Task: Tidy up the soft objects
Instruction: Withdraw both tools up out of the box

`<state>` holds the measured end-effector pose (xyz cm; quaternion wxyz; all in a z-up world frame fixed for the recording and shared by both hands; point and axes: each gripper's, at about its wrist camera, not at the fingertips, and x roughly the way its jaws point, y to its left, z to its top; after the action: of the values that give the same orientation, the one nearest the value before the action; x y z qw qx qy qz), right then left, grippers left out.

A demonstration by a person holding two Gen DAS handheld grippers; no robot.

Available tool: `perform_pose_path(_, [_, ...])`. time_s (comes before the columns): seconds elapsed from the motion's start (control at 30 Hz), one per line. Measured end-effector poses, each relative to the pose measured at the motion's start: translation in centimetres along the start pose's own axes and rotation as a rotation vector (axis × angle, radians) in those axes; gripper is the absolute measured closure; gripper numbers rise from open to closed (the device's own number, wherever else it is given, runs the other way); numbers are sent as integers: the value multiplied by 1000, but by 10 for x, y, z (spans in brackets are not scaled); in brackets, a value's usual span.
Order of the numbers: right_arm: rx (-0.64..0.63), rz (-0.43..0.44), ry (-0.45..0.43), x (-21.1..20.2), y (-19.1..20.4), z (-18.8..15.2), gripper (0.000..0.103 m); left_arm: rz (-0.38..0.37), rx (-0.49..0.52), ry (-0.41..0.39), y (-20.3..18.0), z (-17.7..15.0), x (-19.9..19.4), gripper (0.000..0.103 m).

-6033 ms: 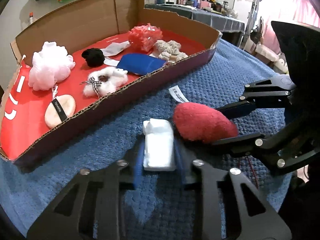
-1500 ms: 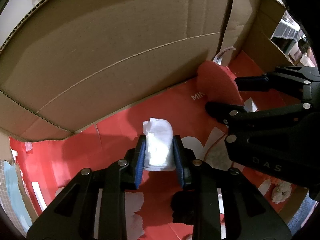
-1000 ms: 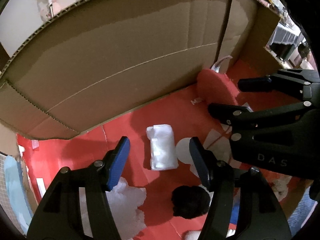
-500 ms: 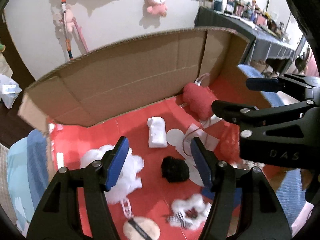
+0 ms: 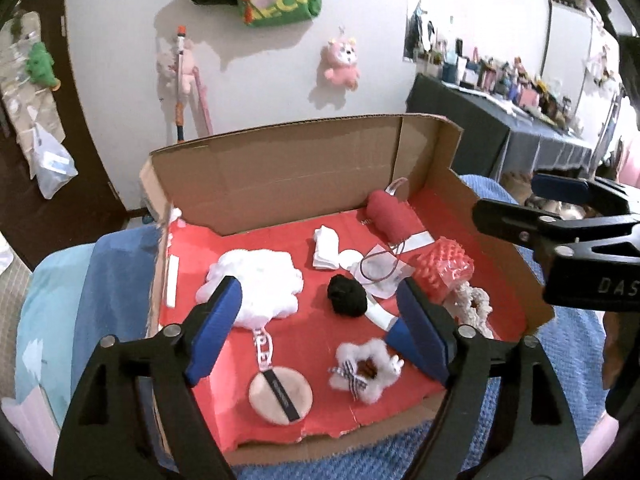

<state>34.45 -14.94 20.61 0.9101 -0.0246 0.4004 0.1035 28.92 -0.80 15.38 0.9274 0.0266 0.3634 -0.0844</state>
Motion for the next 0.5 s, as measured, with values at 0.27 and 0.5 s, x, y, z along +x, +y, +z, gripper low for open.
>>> perform_pose_path(0.27, [17,2,-106,-27,1,-42,3,75,-34,-94,6,-35,-15,17])
perform_pose_path(0.5, [9,-13,-191,-18,-5,-84,0,102,-61,-197,6,-62,-12,9])
